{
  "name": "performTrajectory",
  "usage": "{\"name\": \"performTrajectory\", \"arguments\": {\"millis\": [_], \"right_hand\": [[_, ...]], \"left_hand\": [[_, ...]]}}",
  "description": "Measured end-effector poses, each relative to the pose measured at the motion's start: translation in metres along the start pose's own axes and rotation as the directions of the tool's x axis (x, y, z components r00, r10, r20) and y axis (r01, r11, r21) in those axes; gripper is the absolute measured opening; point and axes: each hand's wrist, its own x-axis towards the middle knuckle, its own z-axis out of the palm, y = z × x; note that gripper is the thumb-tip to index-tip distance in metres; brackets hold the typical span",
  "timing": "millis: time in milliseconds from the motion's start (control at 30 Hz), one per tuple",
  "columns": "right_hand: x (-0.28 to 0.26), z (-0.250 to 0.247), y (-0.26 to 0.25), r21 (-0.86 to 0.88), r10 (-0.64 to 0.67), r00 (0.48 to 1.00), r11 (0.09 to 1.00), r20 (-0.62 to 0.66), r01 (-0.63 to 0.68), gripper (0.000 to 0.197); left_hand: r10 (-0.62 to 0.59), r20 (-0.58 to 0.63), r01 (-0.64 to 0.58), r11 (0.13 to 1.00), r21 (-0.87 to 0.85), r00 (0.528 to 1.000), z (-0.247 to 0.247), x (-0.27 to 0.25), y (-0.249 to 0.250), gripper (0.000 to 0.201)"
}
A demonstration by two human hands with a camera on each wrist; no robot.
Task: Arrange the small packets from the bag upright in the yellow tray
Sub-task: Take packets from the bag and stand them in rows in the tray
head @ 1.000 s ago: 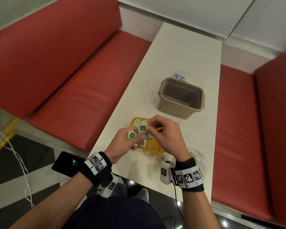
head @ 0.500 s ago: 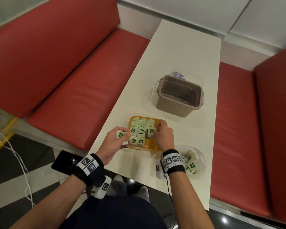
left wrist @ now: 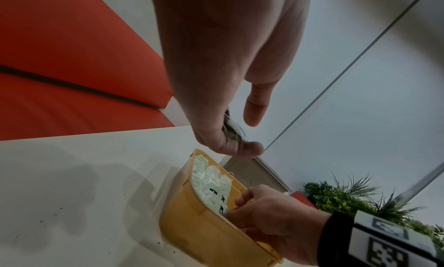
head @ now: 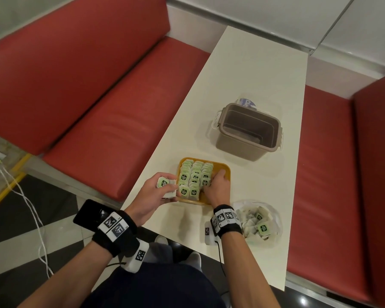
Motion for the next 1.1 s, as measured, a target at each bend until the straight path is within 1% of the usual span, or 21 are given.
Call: {"name": "performTrajectory", "arguments": {"millis": [67,233,333,400,500,533,600,633,667,700,767,800,833,900,933,967,1000,1067,1100], "right_hand": [[-0.001,0.003,0.003,-0.033,-0.003,1.0,0.999,0.006,0.004,0.05],[0.002,0.008,0.008,-0.11,-0.059,0.997,0.993,-0.054,0.052,0.041],[0.002,0.008,0.008,-0.128,-0.06,0.998,0.99,-0.026,0.056,0.04],[0.0,0.004,0.008,-0.104,-0.063,0.998,0.993,-0.015,0.061,0.043],[-0.007,-0.01,0.002,-0.025,-0.058,0.998,0.998,-0.037,0.057,0.045],[-0.01,-0.017,-0.002,-0.001,-0.075,0.995,0.997,-0.065,0.075,0.041],[-0.019,-0.032,-0.013,0.06,-0.145,0.982,0.986,-0.12,0.153,0.026],[-0.025,-0.04,-0.02,0.114,-0.18,0.976,0.974,-0.126,0.195,0.02],[-0.033,-0.048,-0.029,0.196,-0.201,0.974,0.956,-0.107,0.219,0.019],[-0.041,-0.055,-0.038,0.298,-0.211,0.976,0.929,-0.062,0.22,0.022],[-0.059,-0.067,-0.054,0.474,-0.243,0.968,0.861,0.069,0.182,0.029],[-0.067,-0.072,-0.06,0.515,-0.27,0.955,0.84,0.122,0.172,0.028],[-0.072,-0.073,-0.064,0.519,-0.3,0.943,0.834,0.144,0.186,0.024],[-0.076,-0.074,-0.069,0.506,-0.359,0.926,0.824,0.12,0.254,0.01],[-0.075,-0.075,-0.069,0.519,-0.373,0.923,0.81,0.099,0.271,0.006],[-0.074,-0.075,-0.068,0.555,-0.362,0.928,0.792,0.093,0.253,0.006],[-0.073,-0.076,-0.067,0.6,-0.335,0.936,0.772,0.107,0.208,0.006],[-0.073,-0.078,-0.064,0.668,-0.299,0.941,0.734,0.159,0.12,0.009],[-0.073,-0.078,-0.063,0.67,-0.297,0.938,0.735,0.179,0.105,0.011]], "left_hand": [[-0.001,0.001,0.001,1.0,-0.004,1.0,-0.001,0.001,0.001,0.026],[-0.002,0.034,0.002,1.0,-0.001,0.999,-0.003,0.005,0.002,0.03],[0.008,0.065,-0.009,1.0,0.013,0.998,-0.005,0.005,0.001,0.032],[0.027,0.083,-0.028,0.999,0.016,0.996,-0.005,0.004,0.001,0.031],[0.06,0.108,-0.061,0.998,0.006,0.992,-0.005,0.001,0.004,0.033],[0.067,0.114,-0.068,0.998,-0.003,0.991,-0.005,0.0,0.004,0.034],[0.078,0.123,-0.076,0.997,-0.023,0.989,-0.003,0.0,0.006,0.037],[0.083,0.126,-0.08,0.996,-0.029,0.989,-0.002,-0.001,0.007,0.038],[0.089,0.127,-0.086,0.996,-0.031,0.988,-0.002,-0.001,0.008,0.038],[0.098,0.123,-0.095,0.995,-0.031,0.988,0.0,0.0,0.009,0.038],[0.116,0.105,-0.113,0.993,-0.032,0.988,0.002,0.001,0.009,0.037],[0.121,0.098,-0.119,0.992,-0.031,0.988,0.004,0.002,0.01,0.036],[0.125,0.096,-0.123,0.992,-0.022,0.988,0.005,0.002,0.011,0.035],[0.137,0.093,-0.14,0.99,0.028,0.986,0.007,0.004,0.013,0.034],[0.148,0.086,-0.153,0.987,0.057,0.985,0.007,0.004,0.015,0.033],[0.164,0.073,-0.169,0.983,0.076,0.984,0.008,0.005,0.016,0.03],[0.183,0.052,-0.187,0.978,0.088,0.982,0.008,0.006,0.018,0.026],[0.226,0.004,-0.225,0.969,0.103,0.974,0.006,0.01,0.02,0.018],[0.247,-0.011,-0.244,0.963,0.113,0.969,0.005,0.012,0.021,0.014]]}}
